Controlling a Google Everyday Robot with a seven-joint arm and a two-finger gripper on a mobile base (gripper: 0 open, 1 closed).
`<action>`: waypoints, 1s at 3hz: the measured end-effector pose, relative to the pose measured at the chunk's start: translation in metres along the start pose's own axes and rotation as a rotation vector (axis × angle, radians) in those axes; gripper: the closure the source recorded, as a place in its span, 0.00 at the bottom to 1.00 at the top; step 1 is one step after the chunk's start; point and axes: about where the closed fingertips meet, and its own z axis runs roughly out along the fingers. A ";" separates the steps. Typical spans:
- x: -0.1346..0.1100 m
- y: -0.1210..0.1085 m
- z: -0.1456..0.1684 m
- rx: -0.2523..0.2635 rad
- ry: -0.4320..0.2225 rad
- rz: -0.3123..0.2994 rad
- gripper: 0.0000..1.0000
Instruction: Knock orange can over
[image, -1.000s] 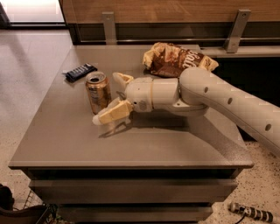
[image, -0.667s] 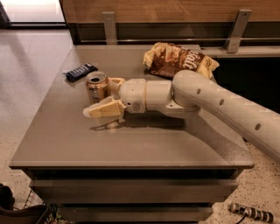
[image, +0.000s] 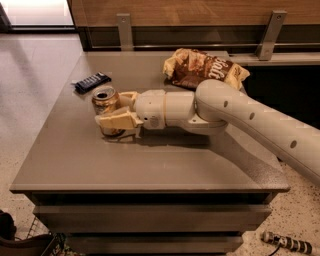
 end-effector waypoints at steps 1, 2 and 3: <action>-0.001 0.001 0.002 -0.003 0.000 -0.001 1.00; -0.008 0.002 -0.002 0.001 0.051 -0.017 1.00; -0.019 0.001 -0.012 0.015 0.120 -0.041 1.00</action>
Offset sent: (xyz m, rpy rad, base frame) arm -0.0009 -0.0005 0.0023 -0.0333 -0.0033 0.0018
